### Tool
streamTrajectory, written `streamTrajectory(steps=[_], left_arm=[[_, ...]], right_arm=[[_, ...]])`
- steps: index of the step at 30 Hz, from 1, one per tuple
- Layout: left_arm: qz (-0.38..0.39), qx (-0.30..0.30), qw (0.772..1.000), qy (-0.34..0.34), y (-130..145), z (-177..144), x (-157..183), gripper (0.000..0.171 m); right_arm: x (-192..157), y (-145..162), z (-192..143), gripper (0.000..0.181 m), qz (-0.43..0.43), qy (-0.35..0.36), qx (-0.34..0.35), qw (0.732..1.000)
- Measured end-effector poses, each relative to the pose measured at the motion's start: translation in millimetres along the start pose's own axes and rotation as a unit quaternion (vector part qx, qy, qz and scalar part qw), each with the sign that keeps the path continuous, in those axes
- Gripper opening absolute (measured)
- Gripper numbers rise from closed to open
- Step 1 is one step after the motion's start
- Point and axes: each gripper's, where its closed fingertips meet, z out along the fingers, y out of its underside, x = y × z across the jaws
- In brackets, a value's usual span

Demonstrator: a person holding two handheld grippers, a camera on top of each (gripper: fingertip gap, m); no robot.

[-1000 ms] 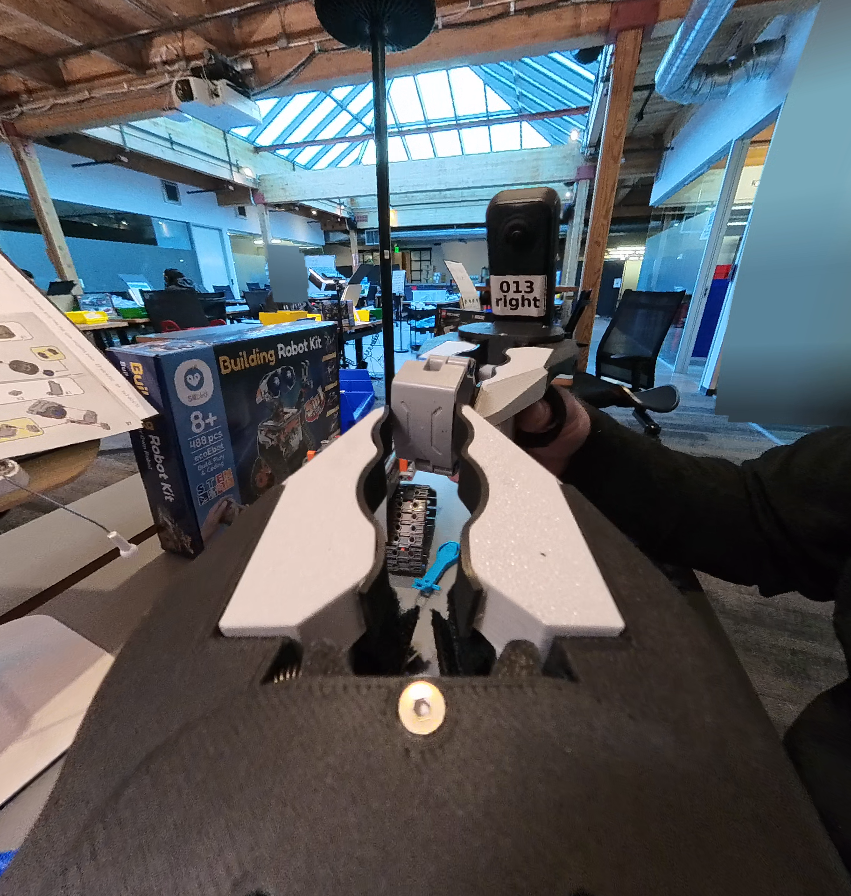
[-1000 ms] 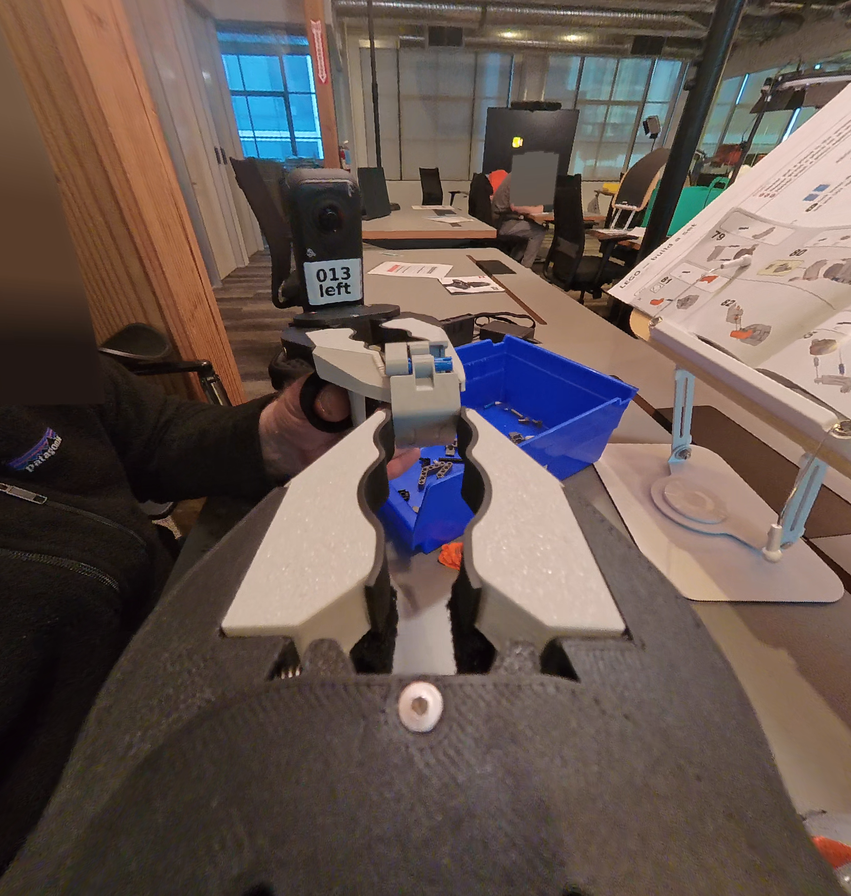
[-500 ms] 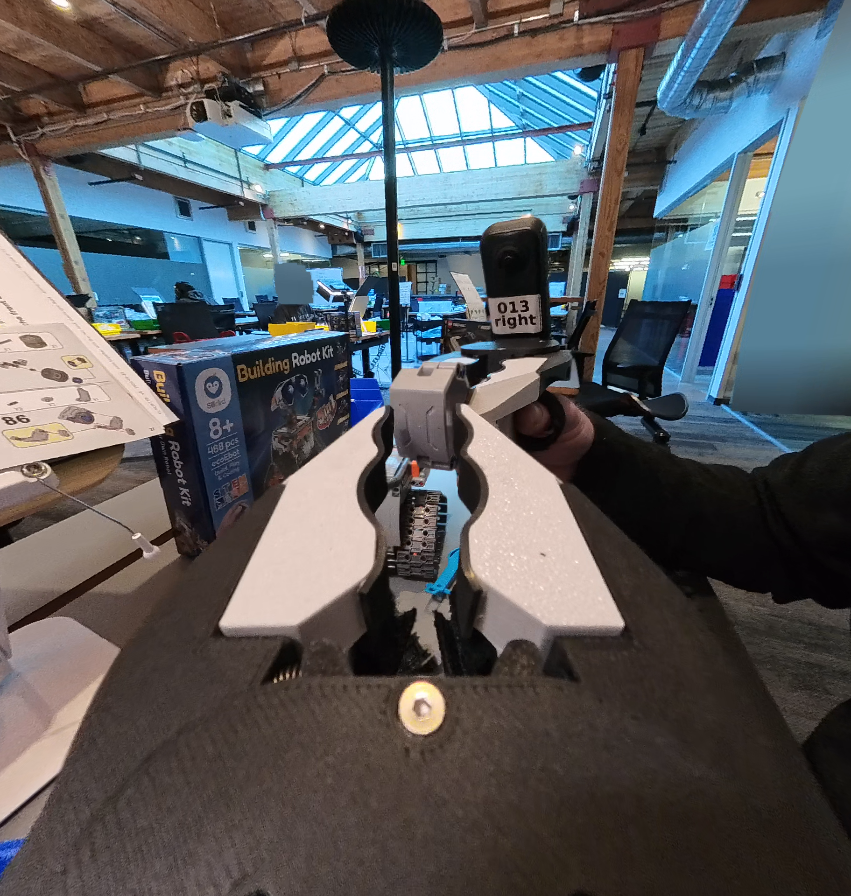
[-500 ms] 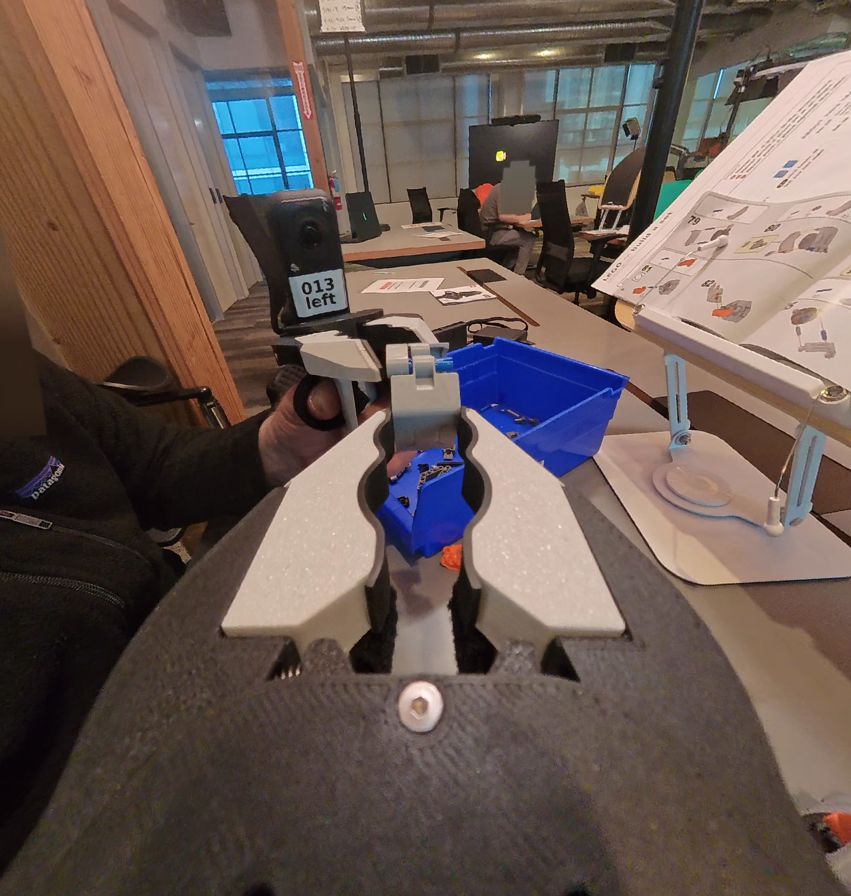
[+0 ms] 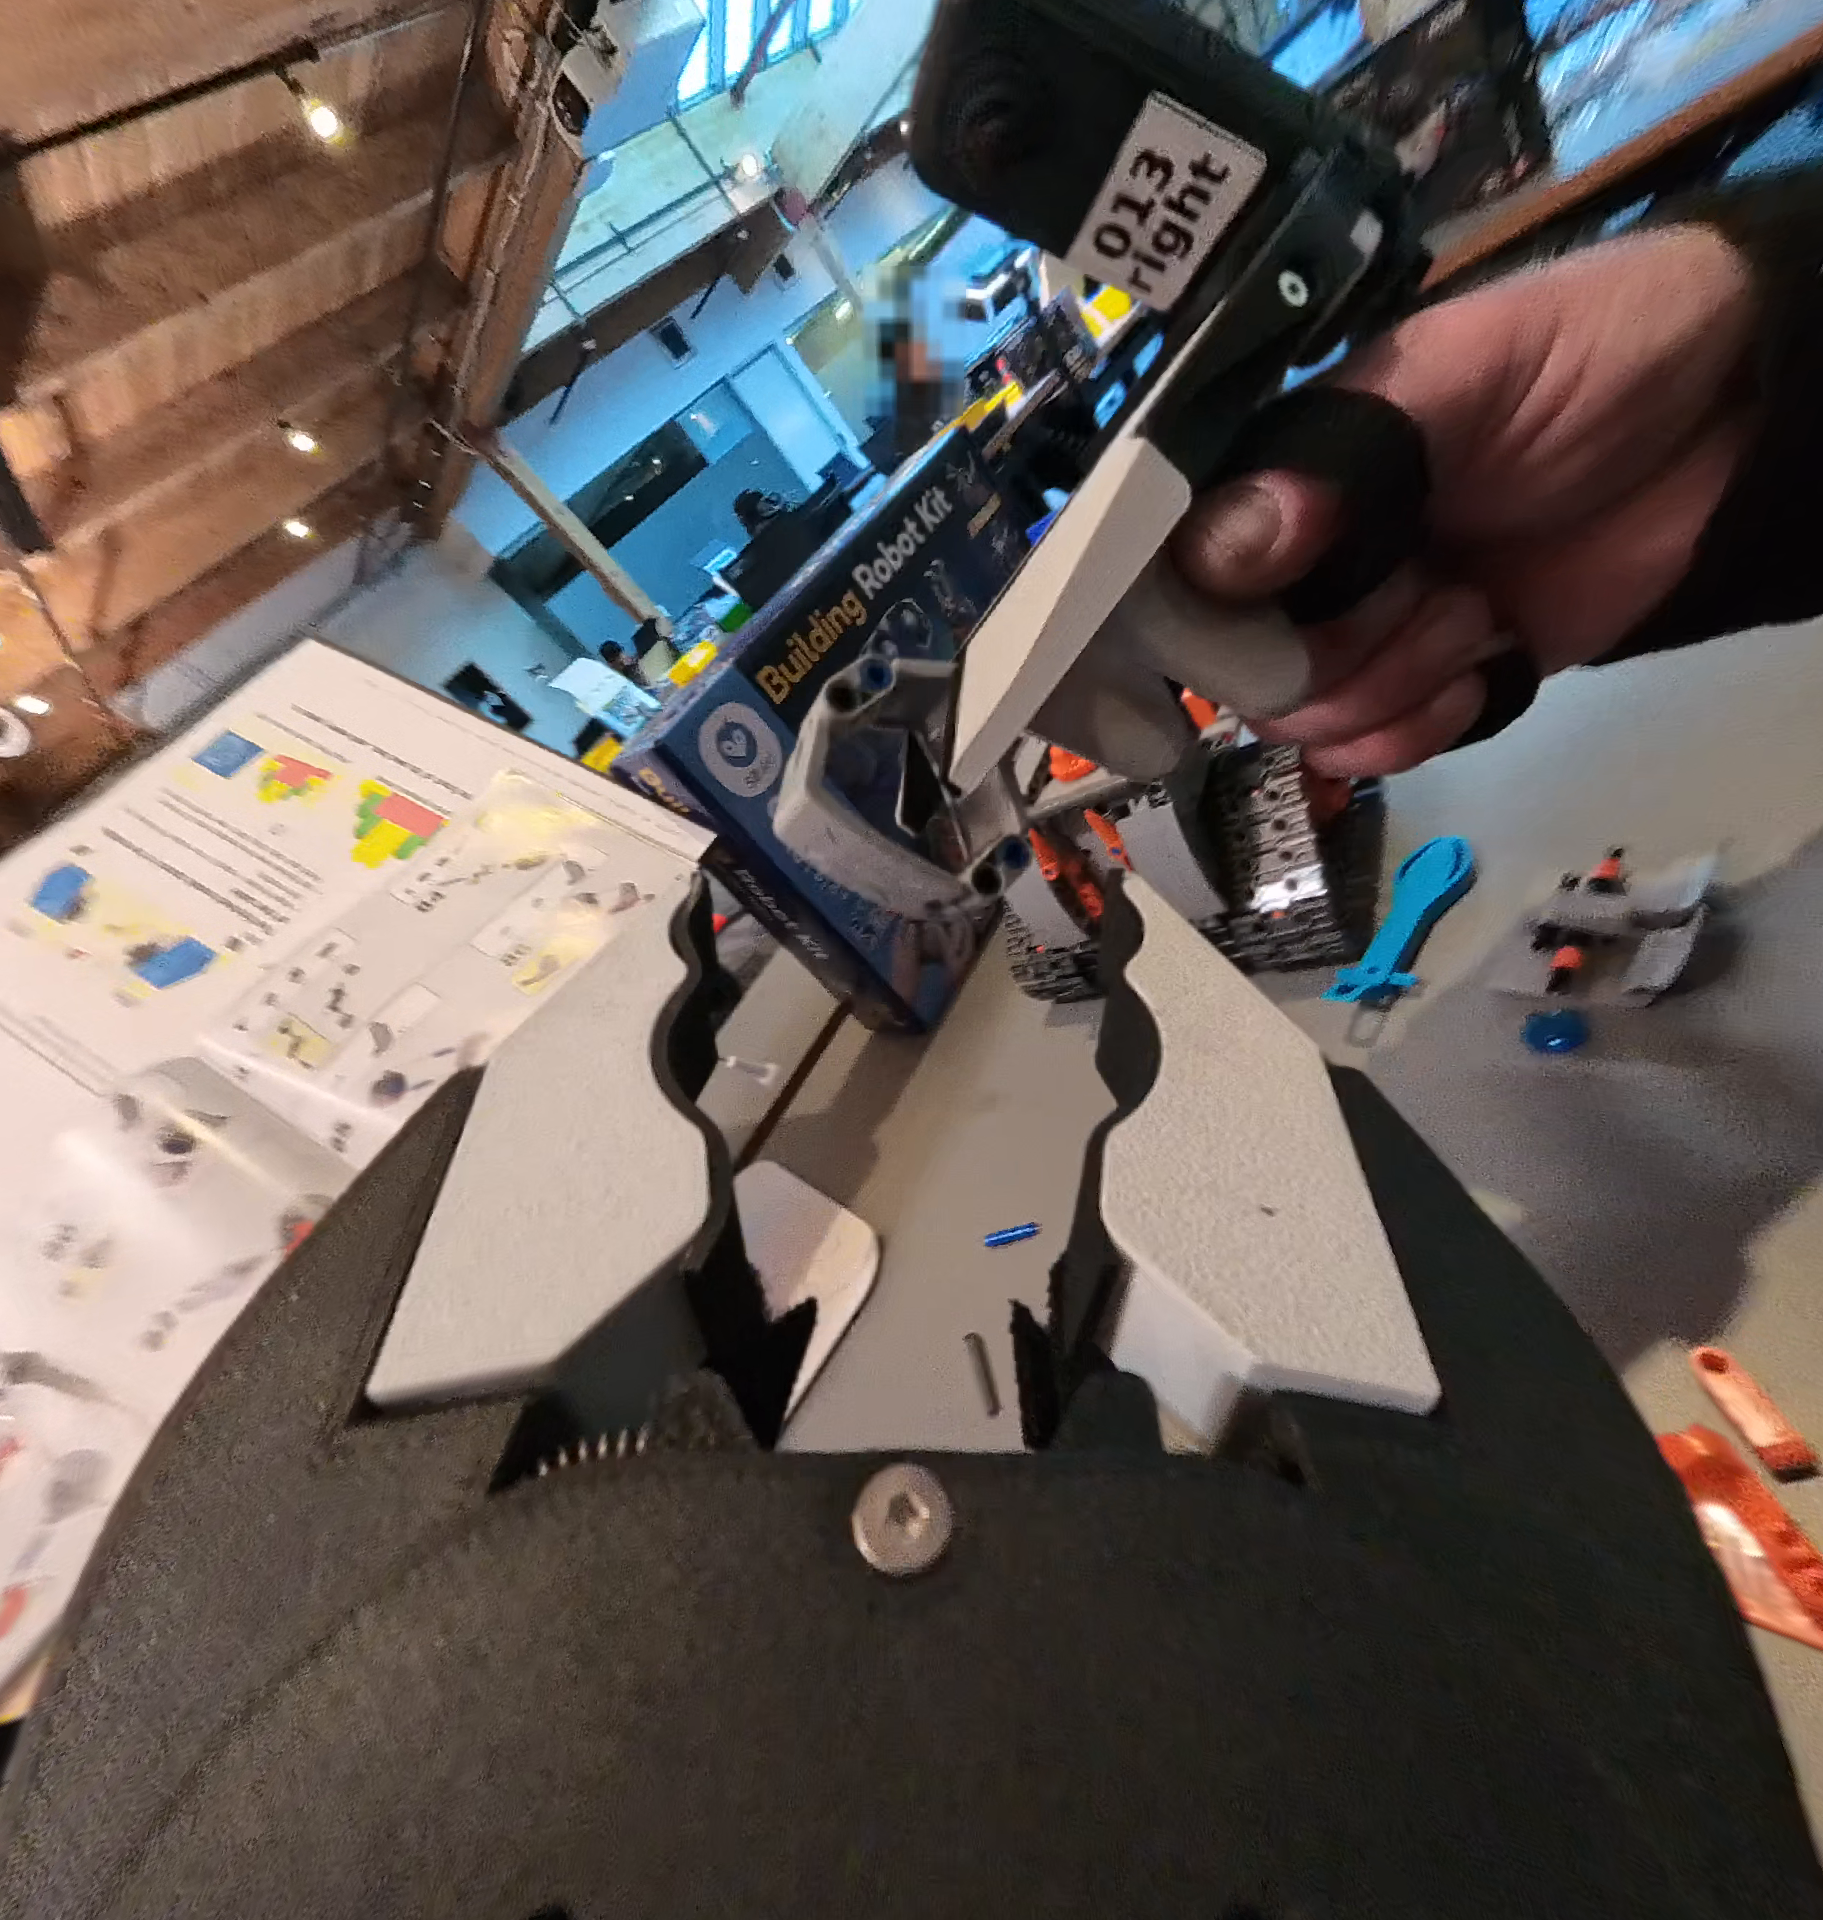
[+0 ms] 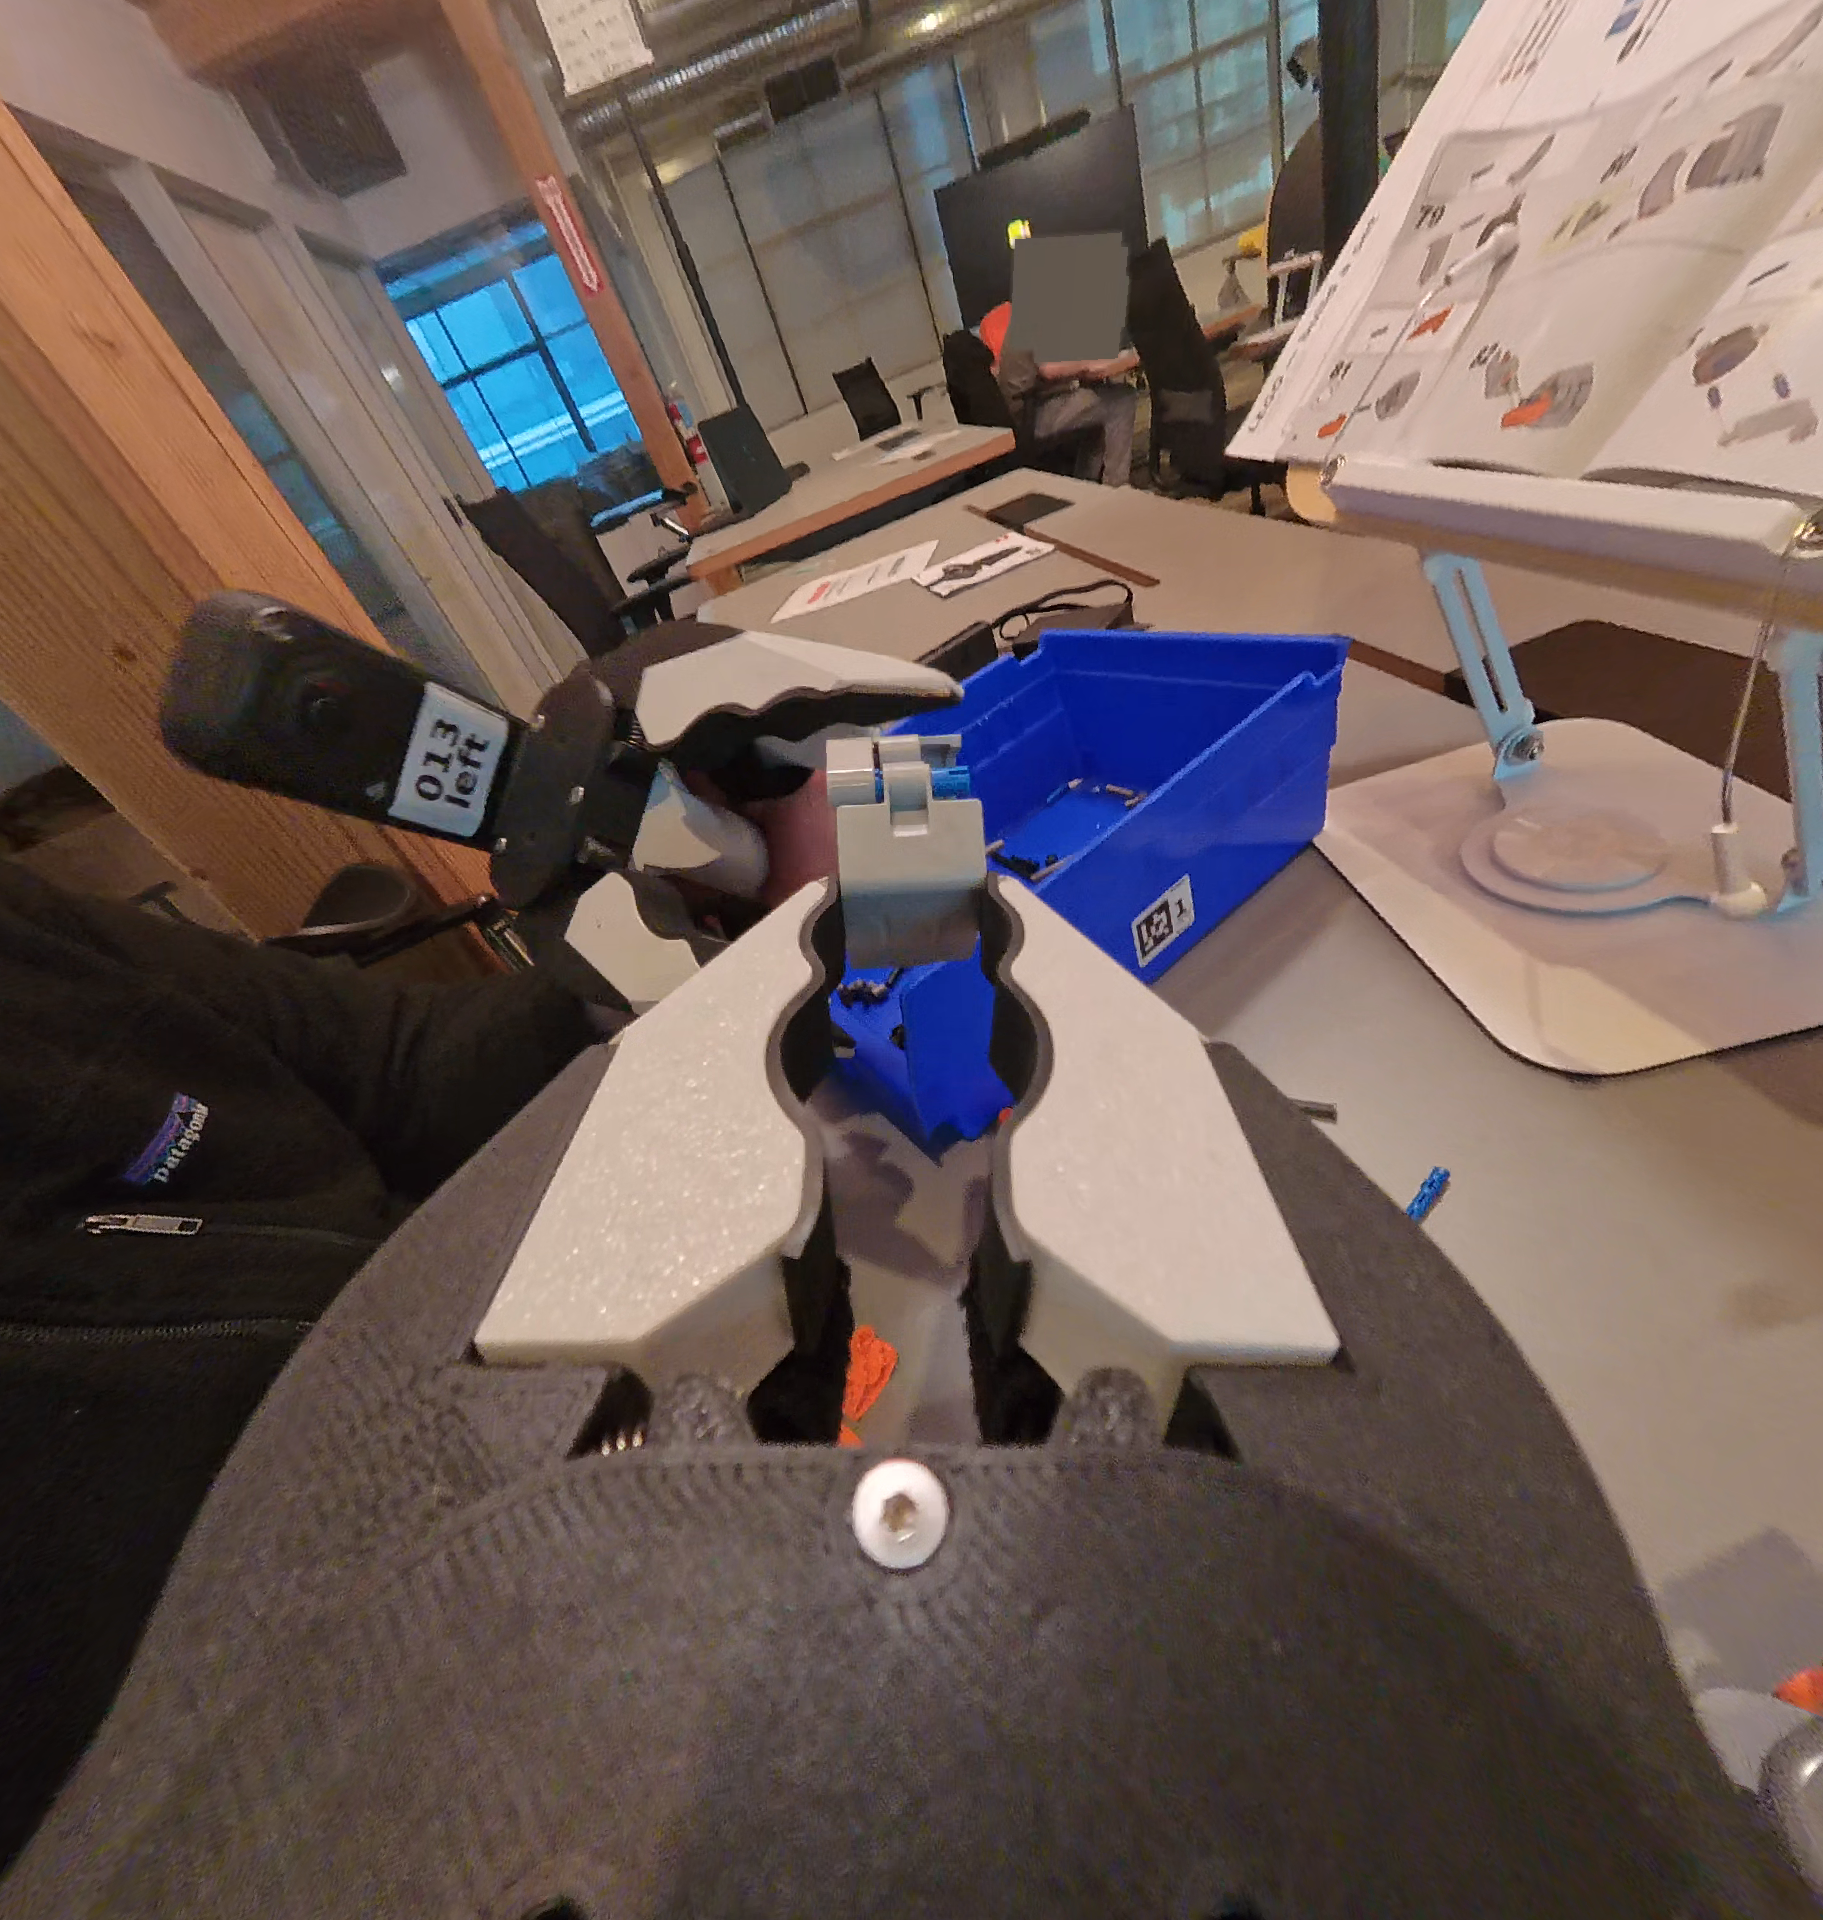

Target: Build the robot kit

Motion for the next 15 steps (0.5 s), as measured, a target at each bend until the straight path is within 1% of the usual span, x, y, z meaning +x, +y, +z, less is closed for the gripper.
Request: streamTrajectory(steps=[2, 4, 6, 7, 11, 15], left_arm=[[0.037, -0.009, 0.999, -0.013, 0, 2, 1, 0.073], [0.069, -0.026, 0.997, -0.021, 4, 5, 4, 0.070], [0.099, -0.030, 0.994, -0.029, 4, 5, 6, 0.054], [0.111, -0.034, 0.993, -0.034, 5, 6, 6, 0.051], [0.129, -0.053, 0.988, -0.062, 6, 7, 2, 0.048], [0.111, -0.037, 0.990, -0.074, 2, 5, -3, 0.046]], right_arm=[[1, 6, 3, 0.023, -0.006, 0.010, -0.017, 1.000], [2, 11, 7, 0.023, -0.012, 0.020, -0.031, 0.999], [1, 13, 10, 0.023, -0.019, 0.025, -0.036, 0.999], [0, 14, 12, 0.023, -0.024, 0.028, -0.039, 0.999], [0, 15, 16, 0.023, -0.051, 0.051, -0.040, 0.997], [-7, 7, 16, 0.024, -0.102, 0.069, -0.022, 0.992]])
